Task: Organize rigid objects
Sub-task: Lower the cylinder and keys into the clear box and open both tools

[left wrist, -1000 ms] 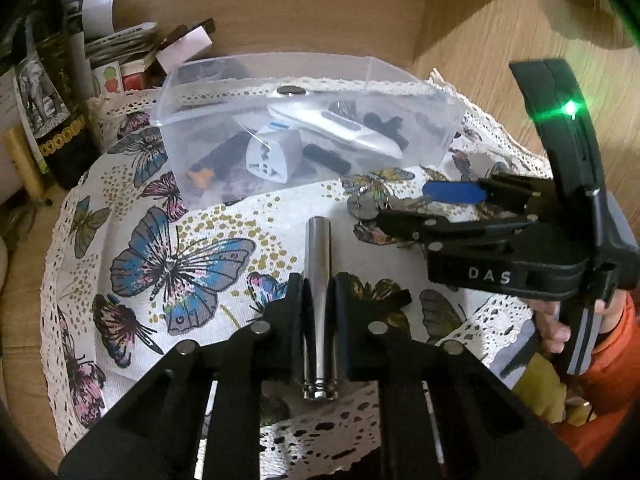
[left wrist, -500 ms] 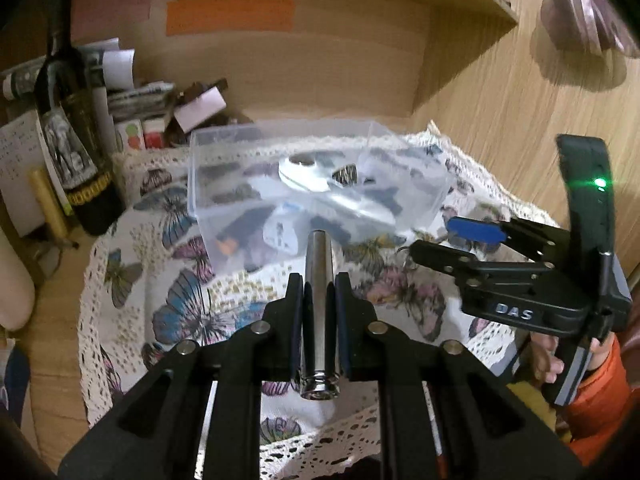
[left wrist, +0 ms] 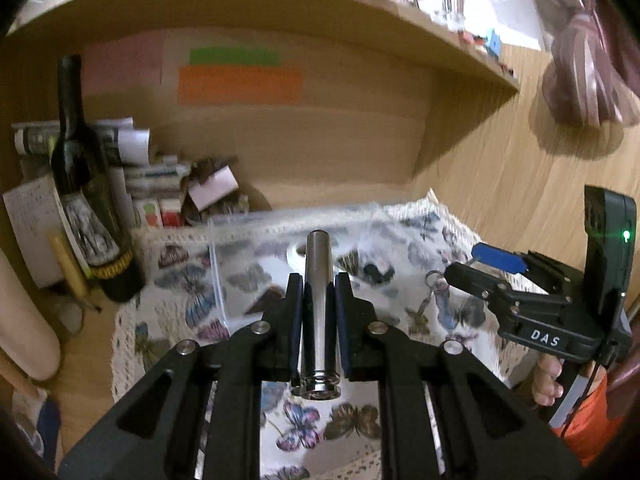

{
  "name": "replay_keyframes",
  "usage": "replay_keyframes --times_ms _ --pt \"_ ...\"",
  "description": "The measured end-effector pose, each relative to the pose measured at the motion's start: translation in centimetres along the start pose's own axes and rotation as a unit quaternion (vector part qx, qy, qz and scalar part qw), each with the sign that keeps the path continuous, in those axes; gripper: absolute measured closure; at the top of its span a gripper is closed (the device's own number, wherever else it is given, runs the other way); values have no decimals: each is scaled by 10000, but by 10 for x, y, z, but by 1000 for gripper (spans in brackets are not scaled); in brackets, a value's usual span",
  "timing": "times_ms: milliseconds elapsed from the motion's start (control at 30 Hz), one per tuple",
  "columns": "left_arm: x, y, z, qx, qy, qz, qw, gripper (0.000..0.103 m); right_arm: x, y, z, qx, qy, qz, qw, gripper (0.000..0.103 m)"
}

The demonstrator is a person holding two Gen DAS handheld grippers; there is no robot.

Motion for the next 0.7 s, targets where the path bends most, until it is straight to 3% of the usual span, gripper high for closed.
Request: replay_keyframes --times_ms 400,567,700 --pt "-48 -23 14 -198 105 -193 9996 88 -47 -4 -7 -115 25 -562 9983 44" --pt "-56 -49 15 -265 151 -82 9995 88 -55 -22 -7 -110 95 -523 9985 44" --pt "-49 -82 12 -380 75 228 9990 88 -53 -48 -10 -115 142 -259 9995 44"
Point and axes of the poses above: each gripper's, at about its wrist camera, not at the fingertips, and y roughly against the way its jaws point, z to its left, x to its underside, the point moved 1 cm from there along -y, roughly the way its jaws point, and after that the axes turned 13 degrees about -x, right-handed, at the moved point
